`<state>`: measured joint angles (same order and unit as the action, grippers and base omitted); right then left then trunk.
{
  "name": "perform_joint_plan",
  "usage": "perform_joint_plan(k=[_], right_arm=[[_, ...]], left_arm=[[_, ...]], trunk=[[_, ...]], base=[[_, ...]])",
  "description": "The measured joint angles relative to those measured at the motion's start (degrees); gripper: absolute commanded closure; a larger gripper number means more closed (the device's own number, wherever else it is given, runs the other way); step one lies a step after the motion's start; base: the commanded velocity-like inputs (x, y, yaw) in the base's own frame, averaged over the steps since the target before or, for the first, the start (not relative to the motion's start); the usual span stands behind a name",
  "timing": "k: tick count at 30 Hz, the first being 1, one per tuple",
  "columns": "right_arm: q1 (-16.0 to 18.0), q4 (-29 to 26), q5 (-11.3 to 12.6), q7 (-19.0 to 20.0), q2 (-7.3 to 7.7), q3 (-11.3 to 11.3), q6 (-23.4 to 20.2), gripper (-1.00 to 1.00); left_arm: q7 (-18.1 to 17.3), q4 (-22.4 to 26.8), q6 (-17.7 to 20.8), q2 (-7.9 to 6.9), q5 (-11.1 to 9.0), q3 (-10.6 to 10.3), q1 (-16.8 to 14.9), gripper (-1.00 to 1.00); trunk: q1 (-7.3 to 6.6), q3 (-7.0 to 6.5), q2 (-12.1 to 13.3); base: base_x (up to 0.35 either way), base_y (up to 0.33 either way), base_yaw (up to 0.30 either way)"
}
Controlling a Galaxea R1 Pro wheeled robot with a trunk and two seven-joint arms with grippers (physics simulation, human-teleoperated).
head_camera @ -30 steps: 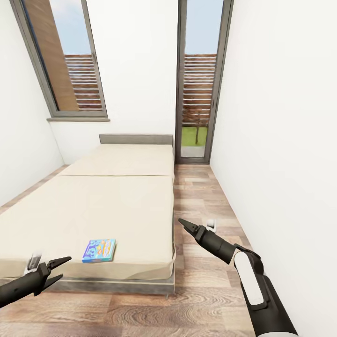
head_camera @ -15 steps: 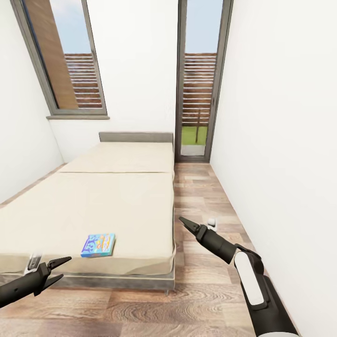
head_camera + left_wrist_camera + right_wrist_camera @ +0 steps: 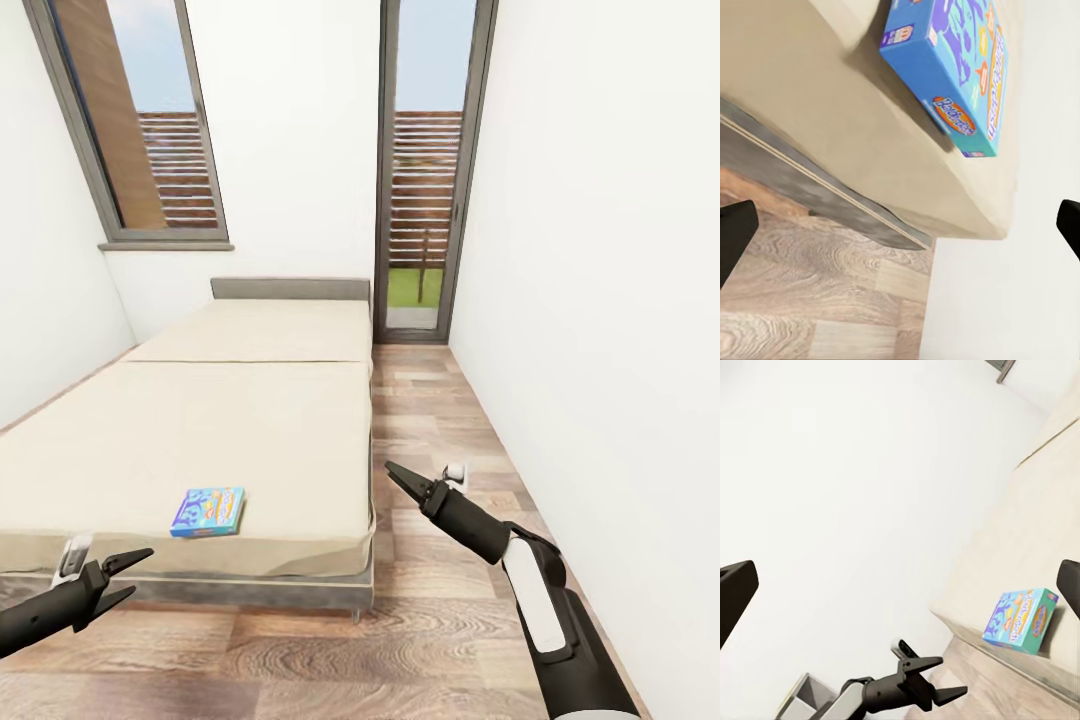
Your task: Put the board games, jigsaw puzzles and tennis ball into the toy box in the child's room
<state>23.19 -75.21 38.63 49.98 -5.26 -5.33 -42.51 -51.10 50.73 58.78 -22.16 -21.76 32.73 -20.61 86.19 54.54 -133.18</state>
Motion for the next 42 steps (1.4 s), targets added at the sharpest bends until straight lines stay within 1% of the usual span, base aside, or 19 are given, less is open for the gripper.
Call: perform_joint_plan(k=[5, 10, 11, 15, 24, 42], right_arm=[[0.0, 0.0, -0.1, 0.1, 0.03, 0.0, 0.2, -1.0], [0.0, 0.0, -0.2, 0.2, 0.03, 0.1, 1.6, -1.0], [0.0, 0.0, -0.2, 0.2, 0.03, 0.1, 1.8, -1.0], [0.0, 0.0, -0.3, 0.2, 0.03, 0.1, 2.2, -1.0], [0.0, 0.0, -0.3, 0.2, 0.03, 0.1, 2.4, -1.0], [0.0, 0.0, -0.3, 0.2, 0.03, 0.1, 2.4, -1.0]], left_arm=[[-0.5, 0.2, 0.0, 0.0, 0.0, -0.1, 0.0, -1.0], [-3.2, 0.2, 0.0, 0.0, 0.0, -0.2, 0.0, -1.0], [-4.3, 0.3, 0.0, 0.0, 0.1, -0.3, 0.0, -1.0], [-5.8, 0.2, -0.1, 0.0, 0.2, -0.4, 0.0, -1.0], [-6.6, 0.3, -0.1, 0.0, 0.4, -0.5, 0.0, -1.0], [-6.6, 0.3, -0.1, -0.02, 0.4, -0.5, 0.0, -1.0]], trunk=[[0.01, 0.0, 0.0], [0.0, 0.0, 0.0], [0.0, 0.0, 0.0], [-0.02, 0.0, 0.0], [0.0, 0.0, 0.0], [-0.01, 0.0, 0.0]], base=[[0.0, 0.0, 0.0], [0.027, 0.0, 0.0], [0.123, -0.009, 0.0], [0.185, -0.084, 0.0], [0.135, -0.122, 0.0], [0.026, -0.001, 0.0]])
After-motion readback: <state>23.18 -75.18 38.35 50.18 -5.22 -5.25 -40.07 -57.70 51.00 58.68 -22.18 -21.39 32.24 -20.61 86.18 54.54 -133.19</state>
